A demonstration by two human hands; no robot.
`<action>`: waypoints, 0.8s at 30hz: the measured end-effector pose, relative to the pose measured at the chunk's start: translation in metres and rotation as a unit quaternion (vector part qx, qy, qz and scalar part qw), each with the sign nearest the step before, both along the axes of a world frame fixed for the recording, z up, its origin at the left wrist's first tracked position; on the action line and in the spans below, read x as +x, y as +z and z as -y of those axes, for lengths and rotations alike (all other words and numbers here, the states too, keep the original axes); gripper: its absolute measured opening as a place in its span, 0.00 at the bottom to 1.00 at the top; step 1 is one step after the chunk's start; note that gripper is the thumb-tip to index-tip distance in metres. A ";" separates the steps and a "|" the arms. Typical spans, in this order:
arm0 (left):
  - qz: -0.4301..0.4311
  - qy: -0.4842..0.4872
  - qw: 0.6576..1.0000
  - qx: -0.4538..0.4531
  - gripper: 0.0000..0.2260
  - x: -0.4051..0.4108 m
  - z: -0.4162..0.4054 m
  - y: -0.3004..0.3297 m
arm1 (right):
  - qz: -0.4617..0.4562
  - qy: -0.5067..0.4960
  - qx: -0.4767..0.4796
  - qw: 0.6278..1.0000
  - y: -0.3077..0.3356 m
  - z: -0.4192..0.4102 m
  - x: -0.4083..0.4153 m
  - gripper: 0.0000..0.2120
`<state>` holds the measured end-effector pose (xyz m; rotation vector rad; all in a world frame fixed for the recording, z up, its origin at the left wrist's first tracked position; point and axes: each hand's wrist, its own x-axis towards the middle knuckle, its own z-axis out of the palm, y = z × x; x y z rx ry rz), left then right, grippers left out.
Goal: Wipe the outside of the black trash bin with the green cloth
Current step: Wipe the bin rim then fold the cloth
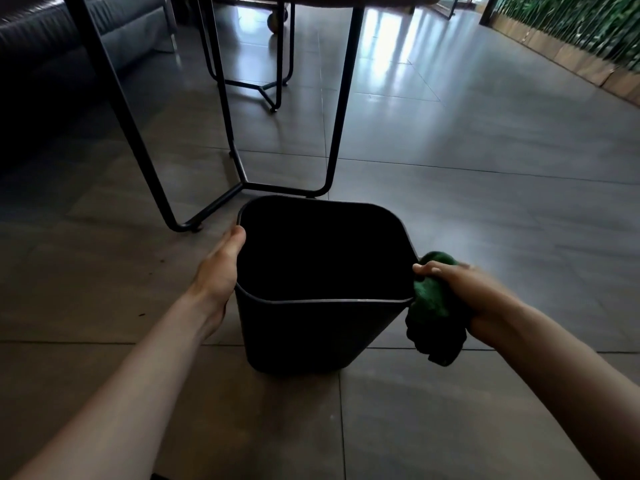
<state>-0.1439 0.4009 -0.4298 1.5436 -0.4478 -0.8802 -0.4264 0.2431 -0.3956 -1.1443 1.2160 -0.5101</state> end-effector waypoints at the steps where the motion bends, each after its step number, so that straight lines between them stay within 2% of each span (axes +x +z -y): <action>1: 0.000 0.001 1.000 0.001 0.21 -0.002 0.000 -0.002 | -0.004 -0.001 0.002 1.000 -0.001 0.000 -0.001 0.02; 11: 0.030 -0.023 0.999 0.024 0.22 0.006 -0.002 -0.024 | -0.053 0.016 -0.018 0.998 -0.011 0.001 -0.007 0.01; 16: 0.101 -0.039 0.994 0.032 0.15 0.005 -0.002 -0.028 | -0.083 0.022 -0.044 0.995 -0.014 0.000 -0.008 0.02; 21: 0.169 -0.046 0.981 0.082 0.18 0.010 -0.004 -0.025 | -0.102 0.045 -0.015 0.994 -0.003 -0.002 -0.008 0.05; 24: 0.254 -0.037 0.952 0.168 0.23 0.013 -0.006 -0.020 | -0.149 0.048 -0.028 0.987 0.013 -0.002 -0.007 0.08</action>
